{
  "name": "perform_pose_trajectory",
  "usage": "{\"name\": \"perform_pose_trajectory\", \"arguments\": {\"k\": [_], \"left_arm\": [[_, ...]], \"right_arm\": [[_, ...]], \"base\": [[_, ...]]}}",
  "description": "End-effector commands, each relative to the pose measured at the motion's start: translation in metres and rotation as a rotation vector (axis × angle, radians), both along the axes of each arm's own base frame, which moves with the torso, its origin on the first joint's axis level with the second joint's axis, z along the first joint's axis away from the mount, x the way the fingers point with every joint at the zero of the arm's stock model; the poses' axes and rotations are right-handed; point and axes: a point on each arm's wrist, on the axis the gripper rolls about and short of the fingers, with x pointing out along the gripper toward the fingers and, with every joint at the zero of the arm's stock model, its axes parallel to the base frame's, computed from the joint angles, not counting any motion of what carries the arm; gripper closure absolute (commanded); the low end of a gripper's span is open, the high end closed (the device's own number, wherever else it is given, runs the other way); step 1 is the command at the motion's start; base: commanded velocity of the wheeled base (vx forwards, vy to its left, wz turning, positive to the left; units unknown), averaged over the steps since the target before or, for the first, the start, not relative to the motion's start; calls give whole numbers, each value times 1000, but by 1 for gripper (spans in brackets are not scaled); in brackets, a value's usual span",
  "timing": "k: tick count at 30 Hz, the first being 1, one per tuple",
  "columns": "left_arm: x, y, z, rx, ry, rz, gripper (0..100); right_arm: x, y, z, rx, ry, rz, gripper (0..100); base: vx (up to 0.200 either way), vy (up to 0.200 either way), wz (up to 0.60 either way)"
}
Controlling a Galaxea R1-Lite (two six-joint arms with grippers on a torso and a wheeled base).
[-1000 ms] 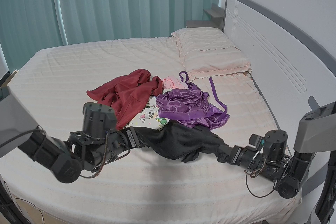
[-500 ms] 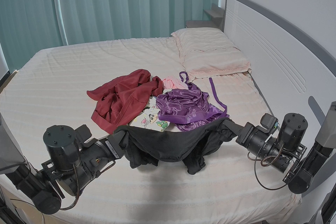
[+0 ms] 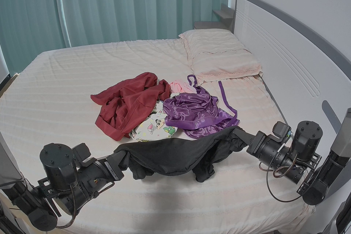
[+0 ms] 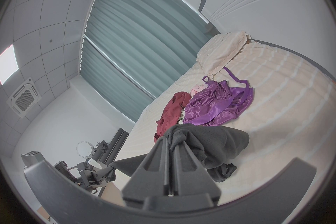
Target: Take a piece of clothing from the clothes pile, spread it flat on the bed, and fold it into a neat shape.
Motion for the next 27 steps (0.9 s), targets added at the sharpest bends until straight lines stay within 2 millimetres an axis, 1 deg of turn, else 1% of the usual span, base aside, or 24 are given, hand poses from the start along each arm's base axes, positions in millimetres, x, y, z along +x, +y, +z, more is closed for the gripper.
{"name": "perform_pose_trajectory", "arguments": {"k": [1, 11, 19, 27], "left_arm": [[-5, 3, -1, 6, 9, -1, 100], [-7, 5, -6, 12, 32, 3, 100], [-10, 4, -9, 20, 49, -4, 100], [-9, 4, -10, 23, 53, -9, 100]], "right_arm": [[-3, 0, 5, 12, -22, 6, 100], [-4, 0, 5, 6, -24, -26, 100], [-5, 2, 4, 2, -17, -17, 100], [-5, 2, 4, 2, -17, -17, 100]], "base": [[0, 0, 0], [0, 0, 0], [-200, 0, 0], [0, 0, 0]]}}
